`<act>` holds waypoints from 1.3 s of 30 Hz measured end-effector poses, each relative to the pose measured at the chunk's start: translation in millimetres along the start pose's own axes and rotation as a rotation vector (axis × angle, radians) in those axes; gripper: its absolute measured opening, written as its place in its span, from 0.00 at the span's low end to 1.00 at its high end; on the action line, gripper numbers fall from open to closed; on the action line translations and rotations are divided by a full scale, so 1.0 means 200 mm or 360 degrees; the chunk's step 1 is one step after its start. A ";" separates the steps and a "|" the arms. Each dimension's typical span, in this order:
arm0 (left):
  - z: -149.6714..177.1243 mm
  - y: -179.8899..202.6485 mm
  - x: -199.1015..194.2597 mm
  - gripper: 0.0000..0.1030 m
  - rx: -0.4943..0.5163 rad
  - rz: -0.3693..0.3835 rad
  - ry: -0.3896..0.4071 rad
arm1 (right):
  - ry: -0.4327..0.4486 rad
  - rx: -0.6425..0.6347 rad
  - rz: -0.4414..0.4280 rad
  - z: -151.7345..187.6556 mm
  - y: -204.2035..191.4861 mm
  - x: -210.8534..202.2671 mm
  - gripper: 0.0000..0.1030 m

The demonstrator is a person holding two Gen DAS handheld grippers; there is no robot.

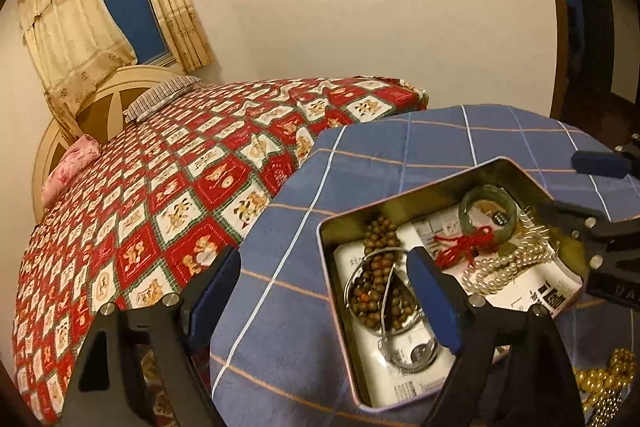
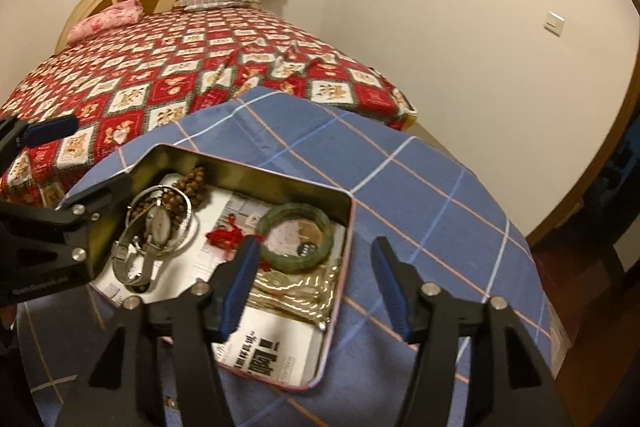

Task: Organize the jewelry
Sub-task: 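Open both tools to drop the watch and pearls into the tin, then move the left tool to the pink bangle while the right nears the gold beads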

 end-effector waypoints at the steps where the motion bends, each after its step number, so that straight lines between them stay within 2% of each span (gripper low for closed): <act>1: 0.01 0.00 0.00 0.83 -0.0003 -0.0001 -0.0004 | -0.0001 0.0008 0.0006 0.00 0.00 0.00 0.61; 7: 0.11 -0.02 -0.09 0.83 -0.0027 -0.0027 0.0003 | -0.0002 0.0007 0.0043 0.08 0.01 -0.06 0.61; 14: 0.30 0.03 -0.24 0.83 0.0043 -0.0094 0.0026 | 0.0014 0.0079 0.0068 0.24 0.06 -0.17 0.63; 21: 0.54 0.14 -0.31 0.83 0.0069 -0.0036 -0.0062 | -0.0012 0.0126 0.0072 0.49 0.08 -0.26 0.63; 31: 0.65 0.28 -0.30 0.82 0.0129 0.0005 -0.0113 | -0.0071 0.0110 0.0047 0.80 0.08 -0.33 0.63; 39: 0.69 0.32 -0.26 0.83 0.0165 -0.0010 -0.0152 | -0.0121 0.0043 0.0002 0.87 0.03 -0.29 0.63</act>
Point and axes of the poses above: each gripper's, at about its wrist camera, not at the fingertips, and x roughly the way its jaws point, y to its right, z to its underside, the point moved 5 cm from there along x, roughly the way its jaws point, and after that the axes turned 10 degrees about -y, right-handed, at the moved point
